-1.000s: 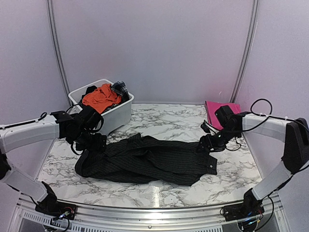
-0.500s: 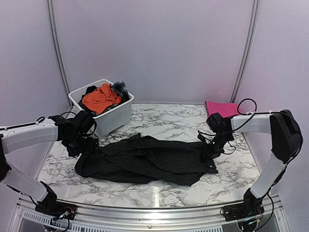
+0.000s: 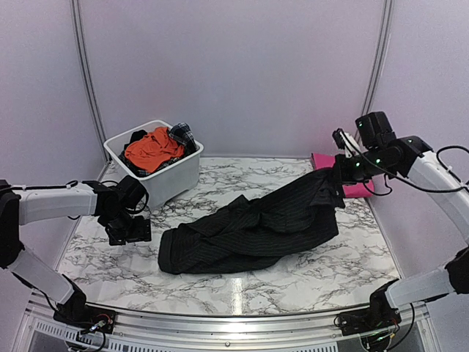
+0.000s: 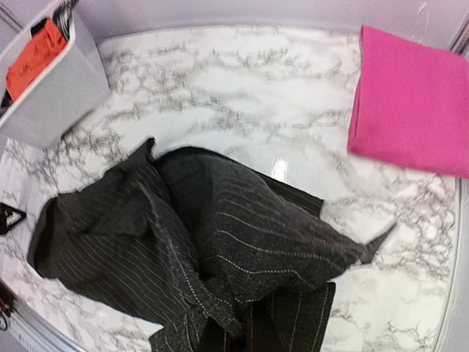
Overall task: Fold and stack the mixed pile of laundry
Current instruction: Flatten out the crumpled shirt at the center of the board.
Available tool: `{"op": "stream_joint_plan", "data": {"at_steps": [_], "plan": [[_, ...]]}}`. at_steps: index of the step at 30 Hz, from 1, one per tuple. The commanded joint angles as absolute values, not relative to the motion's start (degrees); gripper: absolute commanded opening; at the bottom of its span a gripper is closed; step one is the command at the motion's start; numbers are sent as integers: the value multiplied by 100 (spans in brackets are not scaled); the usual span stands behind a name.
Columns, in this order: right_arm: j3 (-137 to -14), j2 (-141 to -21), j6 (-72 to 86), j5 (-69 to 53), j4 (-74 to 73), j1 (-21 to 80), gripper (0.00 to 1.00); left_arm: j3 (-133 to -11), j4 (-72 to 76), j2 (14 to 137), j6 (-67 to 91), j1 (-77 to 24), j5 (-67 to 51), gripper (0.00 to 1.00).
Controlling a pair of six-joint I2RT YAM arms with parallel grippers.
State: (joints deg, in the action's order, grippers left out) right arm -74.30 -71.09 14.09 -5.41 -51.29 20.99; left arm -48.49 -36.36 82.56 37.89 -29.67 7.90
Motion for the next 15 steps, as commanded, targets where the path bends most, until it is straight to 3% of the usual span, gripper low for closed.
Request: {"op": "stream_joint_plan", "data": {"at_steps": [1,8,15], "plan": [[-8404,-7248,1477,-220,-5174,2109,0,-4591,-2788,8389,3577,-2957,-406,87],[-8294,-7552,1378,-288,-5422,2109,0,-4318,-1049,8204,4006,-3430,-1572,93],[-7885,-7412,1497,-368,-5381,2101,0,-5114,-439,9647,4219,-4227,-1513,93]]}}
